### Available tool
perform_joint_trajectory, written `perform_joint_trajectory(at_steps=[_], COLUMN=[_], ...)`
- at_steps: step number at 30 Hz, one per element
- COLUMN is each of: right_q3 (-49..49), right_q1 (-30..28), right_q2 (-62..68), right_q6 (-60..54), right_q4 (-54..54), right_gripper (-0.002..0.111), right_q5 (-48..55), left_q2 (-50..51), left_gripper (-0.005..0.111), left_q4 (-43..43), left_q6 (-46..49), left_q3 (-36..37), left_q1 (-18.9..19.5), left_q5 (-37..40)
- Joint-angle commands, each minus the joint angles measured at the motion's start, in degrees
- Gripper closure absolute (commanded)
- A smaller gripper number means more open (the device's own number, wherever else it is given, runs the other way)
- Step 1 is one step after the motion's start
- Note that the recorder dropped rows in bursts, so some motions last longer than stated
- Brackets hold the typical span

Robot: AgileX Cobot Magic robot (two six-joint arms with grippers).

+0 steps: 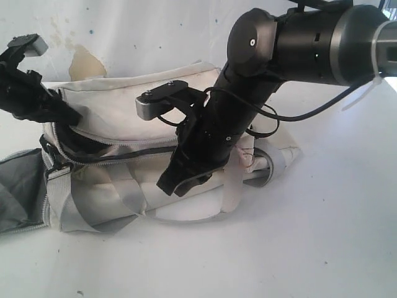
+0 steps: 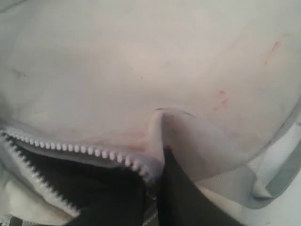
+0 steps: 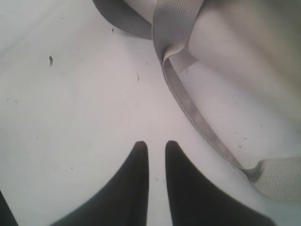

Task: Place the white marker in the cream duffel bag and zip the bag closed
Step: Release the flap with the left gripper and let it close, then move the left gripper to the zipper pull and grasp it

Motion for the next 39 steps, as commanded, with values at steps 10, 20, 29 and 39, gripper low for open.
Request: perform_joint_trajectory(at_steps=[10, 20, 29, 39], right_q3=[0.08, -0.04, -1.07, -4.83], right_q1=[-0.75, -4.74, -8.98, -16.63], right_q2=[-0.63, -0.63, -0.63, -1.63], right_q6=[13.40, 19.22, 20.17, 25.06], right_q4=[-3.64, -4.19, -4.16, -4.32], right_gripper=[0.096, 0.096, 0.096, 0.096], right_q5=[-3.66, 1.19, 1.47, 5.10], left_q2=[-0.39, -6.19, -11.92, -13.43], left_gripper=[0.029, 0.022, 0.022, 0.025], left_q4=[3.04, 10.17, 4.97, 5.24], left_q6=[-3.47, -15.47, -17.26, -21.59], left_q3=[1.78, 1.78, 2.10, 6.68], left_q1=[-0.17, -0.17, -1.17, -14.43], left_q5=[-0.75, -8.62, -1.28, -3.92])
